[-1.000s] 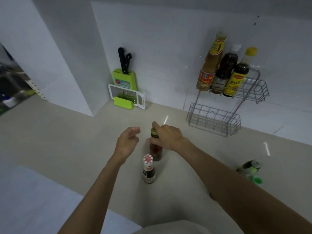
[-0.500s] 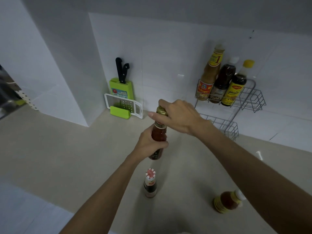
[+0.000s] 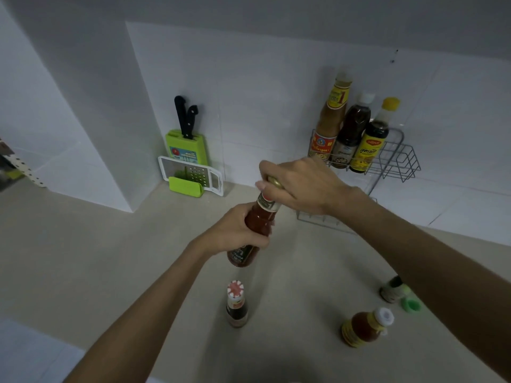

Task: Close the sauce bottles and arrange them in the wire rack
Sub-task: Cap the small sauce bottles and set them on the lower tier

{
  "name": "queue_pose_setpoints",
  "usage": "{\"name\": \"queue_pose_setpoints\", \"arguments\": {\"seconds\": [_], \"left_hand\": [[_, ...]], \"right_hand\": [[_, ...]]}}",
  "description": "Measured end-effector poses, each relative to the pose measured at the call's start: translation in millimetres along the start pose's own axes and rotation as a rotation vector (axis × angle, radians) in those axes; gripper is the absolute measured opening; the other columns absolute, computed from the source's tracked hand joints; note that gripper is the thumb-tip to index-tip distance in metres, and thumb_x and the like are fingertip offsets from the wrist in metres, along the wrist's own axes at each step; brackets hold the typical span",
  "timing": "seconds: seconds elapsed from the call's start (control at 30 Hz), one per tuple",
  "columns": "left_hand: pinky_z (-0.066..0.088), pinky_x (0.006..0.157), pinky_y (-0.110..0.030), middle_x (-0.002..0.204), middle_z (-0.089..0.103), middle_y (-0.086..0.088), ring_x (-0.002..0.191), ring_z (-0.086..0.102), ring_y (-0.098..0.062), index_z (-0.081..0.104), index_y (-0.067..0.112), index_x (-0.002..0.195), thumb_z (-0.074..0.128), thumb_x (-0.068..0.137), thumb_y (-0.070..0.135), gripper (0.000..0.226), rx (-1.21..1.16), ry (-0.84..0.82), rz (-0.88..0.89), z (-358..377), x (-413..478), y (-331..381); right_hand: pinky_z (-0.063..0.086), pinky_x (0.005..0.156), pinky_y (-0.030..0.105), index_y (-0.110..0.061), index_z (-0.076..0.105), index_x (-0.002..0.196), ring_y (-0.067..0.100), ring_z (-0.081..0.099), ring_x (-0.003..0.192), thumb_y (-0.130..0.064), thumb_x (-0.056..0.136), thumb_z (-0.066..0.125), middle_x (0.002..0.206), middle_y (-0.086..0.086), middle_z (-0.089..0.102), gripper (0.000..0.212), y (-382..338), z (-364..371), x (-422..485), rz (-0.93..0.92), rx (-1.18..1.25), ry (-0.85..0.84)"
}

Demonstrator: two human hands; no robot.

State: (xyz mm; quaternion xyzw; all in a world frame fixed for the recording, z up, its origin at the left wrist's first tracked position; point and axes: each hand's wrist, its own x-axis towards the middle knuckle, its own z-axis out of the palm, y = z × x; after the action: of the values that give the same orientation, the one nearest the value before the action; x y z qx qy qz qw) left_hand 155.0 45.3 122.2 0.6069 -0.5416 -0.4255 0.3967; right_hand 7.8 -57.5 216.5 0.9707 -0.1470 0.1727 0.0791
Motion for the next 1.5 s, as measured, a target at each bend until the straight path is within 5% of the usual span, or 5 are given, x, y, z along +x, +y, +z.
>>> {"name": "queue_pose_setpoints", "arguments": {"seconds": [0.3, 0.73, 0.87, 1.1, 1.5], "left_hand": [[0.04, 0.053, -0.002, 0.068, 0.063, 0.014, 0.064, 0.058, 0.009, 0.054, 0.038, 0.077, 0.08, 0.057, 0.024, 0.036, 0.085, 0.512, 0.056, 65.9, 21.4, 16.3], [0.058, 0.068, -0.023, 0.104, 0.069, 0.006, 0.093, 0.07, -0.012, 0.055, 0.034, 0.123, 0.088, 0.057, 0.016, 0.076, -0.088, 0.049, 0.032, 67.0, 68.4, 19.4], [0.06, 0.079, -0.028, 0.111, 0.067, 0.006, 0.102, 0.067, -0.012, 0.05, 0.032, 0.123, 0.089, 0.058, 0.019, 0.076, -0.002, -0.023, 0.006, 69.6, 90.4, 6.2], [0.027, 0.101, -0.022, 0.163, 0.016, -0.007, 0.147, 0.024, -0.025, 0.003, 0.015, 0.156, 0.069, 0.087, 0.019, 0.095, 0.307, -0.2, -0.374, 47.8, 152.4, -46.6], [0.029, 0.1, -0.026, 0.163, 0.017, -0.005, 0.147, 0.02, -0.022, 0.01, 0.014, 0.156, 0.062, 0.086, 0.005, 0.087, -0.013, -0.179, -0.454, 83.8, 210.2, -76.7]], "right_hand": [[0.043, 0.056, 0.035, -0.015, 0.054, 0.101, 0.035, 0.059, 0.077, -0.034, 0.091, 0.053, 0.09, 0.009, 0.059, 0.022, 10.0, 4.4, -7.3, 0.482, -0.009, -0.043], [0.043, 0.048, 0.01, -0.03, 0.062, 0.083, -0.011, 0.061, 0.062, -0.067, 0.061, 0.073, 0.074, -0.021, 0.067, 0.044, 56.2, -36.0, -46.5, 0.777, 0.9, 0.237], [0.062, 0.067, 0.039, -0.024, 0.056, 0.115, 0.014, 0.068, 0.093, -0.037, 0.073, 0.08, 0.117, 0.0, 0.063, 0.05, 58.4, 22.8, -87.2, 0.799, 1.025, 0.064], [0.041, 0.071, -0.003, -0.021, 0.062, 0.108, -0.01, 0.059, 0.084, -0.025, 0.071, 0.084, 0.095, -0.012, 0.063, 0.044, 88.6, 107.8, -95.4, 0.857, 0.687, 0.403], [0.037, 0.067, -0.002, -0.018, 0.061, 0.107, 0.002, 0.059, 0.086, -0.022, 0.077, 0.078, 0.091, -0.011, 0.064, 0.035, 146.1, 202.9, -68.8, 0.937, 0.716, 0.245]]}}
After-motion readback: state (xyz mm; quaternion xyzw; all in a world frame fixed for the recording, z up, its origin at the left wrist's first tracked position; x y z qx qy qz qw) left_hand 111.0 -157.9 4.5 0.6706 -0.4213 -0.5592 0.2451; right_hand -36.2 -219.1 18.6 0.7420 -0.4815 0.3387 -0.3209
